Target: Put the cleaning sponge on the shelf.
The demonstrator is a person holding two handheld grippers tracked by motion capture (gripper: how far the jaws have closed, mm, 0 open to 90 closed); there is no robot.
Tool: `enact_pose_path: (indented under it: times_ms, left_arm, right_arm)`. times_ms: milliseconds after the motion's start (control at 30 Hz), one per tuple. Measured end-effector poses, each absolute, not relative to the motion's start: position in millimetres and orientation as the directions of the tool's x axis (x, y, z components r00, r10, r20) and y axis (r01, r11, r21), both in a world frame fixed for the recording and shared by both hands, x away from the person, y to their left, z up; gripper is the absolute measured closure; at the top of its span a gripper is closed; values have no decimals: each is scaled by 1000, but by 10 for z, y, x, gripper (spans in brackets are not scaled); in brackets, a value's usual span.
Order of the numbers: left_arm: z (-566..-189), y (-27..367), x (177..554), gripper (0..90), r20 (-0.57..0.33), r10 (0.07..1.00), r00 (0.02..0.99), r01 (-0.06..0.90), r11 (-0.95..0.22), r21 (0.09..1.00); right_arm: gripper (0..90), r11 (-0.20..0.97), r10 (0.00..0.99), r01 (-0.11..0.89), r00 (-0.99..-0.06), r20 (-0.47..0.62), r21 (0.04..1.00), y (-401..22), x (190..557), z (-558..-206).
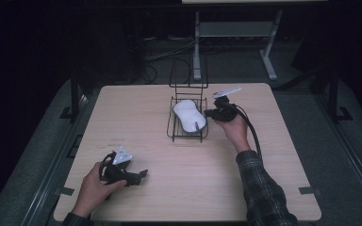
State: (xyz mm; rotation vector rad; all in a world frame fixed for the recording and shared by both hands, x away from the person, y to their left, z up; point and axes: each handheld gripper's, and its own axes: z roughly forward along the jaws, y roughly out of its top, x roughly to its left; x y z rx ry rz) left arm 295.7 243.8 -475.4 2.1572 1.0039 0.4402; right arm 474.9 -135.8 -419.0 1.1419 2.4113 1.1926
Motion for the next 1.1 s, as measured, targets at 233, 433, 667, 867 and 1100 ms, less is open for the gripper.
enact_pose_path:
  times_ms: [233, 433, 667, 867, 1100]
  left_arm:
    - [-4754, 2437, 2957, 126, 9, 768, 640, 527, -448, 722]
    - [-4754, 2438, 2957, 126, 10, 768, 641, 527, -450, 721]
    - [-4754, 2438, 2957, 126, 10, 768, 640, 527, -448, 722]
    - [-4755, 2437, 2957, 126, 9, 769, 639, 527, -446, 723]
    - [-4756, 2435, 2956, 126, 7, 770, 638, 528, -444, 724]
  right_arm:
    - [896, 403, 706, 550, -695, 134, 731, -1266, 4716, -4242]
    - [895, 421, 682, 553, -715, 151, 719, -1175, 4688, -4306]
    - [895, 429, 669, 543, -728, 150, 722, -1115, 4659, -4288]
    - [854, 407, 678, 533, -721, 146, 741, -1226, 4587, -4207]
    - [576, 374, 698, 539, -699, 154, 755, -1452, 4410, -4142]
